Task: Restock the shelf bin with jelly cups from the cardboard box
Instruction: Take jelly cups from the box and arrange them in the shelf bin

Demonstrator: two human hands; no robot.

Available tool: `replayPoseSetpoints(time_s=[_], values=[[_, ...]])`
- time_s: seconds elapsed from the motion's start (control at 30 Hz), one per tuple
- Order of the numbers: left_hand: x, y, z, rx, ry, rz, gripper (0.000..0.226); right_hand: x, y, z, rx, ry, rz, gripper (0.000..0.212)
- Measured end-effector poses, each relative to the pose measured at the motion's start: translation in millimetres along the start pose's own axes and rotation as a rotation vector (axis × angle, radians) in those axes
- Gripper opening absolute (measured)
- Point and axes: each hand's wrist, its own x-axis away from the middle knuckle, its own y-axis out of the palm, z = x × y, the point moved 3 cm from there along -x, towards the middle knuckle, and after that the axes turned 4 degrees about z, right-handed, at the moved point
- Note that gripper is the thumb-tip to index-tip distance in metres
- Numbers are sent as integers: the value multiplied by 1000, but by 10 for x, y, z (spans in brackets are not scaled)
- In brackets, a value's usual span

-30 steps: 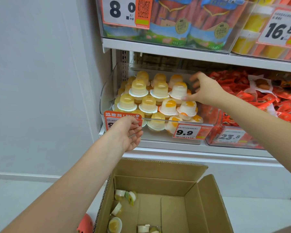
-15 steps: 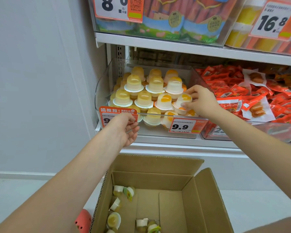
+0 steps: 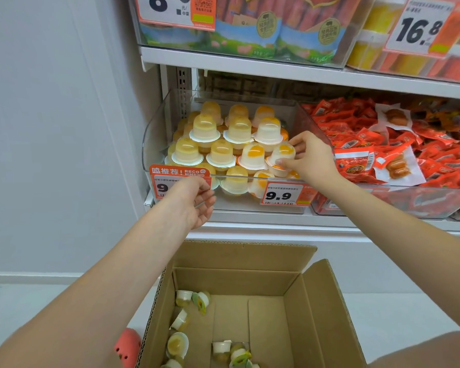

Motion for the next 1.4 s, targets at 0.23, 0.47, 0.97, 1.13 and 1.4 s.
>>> replayPoseSetpoints(time_s=[0.23, 0.47, 0.97, 1.13, 1.4], values=[[59, -22, -108, 20, 29, -19, 8, 277, -91, 14, -35, -132, 121, 35], [-49, -34, -681, -322, 190, 13, 7, 1300, 78, 279, -3, -456, 176, 9], [-1659, -1006, -2855, -1784, 57, -388, 50, 3003, 2127, 1965, 249, 223, -1288, 59], [-1817, -799, -3167, -1779, 172, -450, 73, 3166, 2521, 2092, 187, 297, -1330, 81], [-1954, -536, -3610, -1771, 244, -427, 54, 3269, 2733, 2084, 125, 424, -1161, 68]])
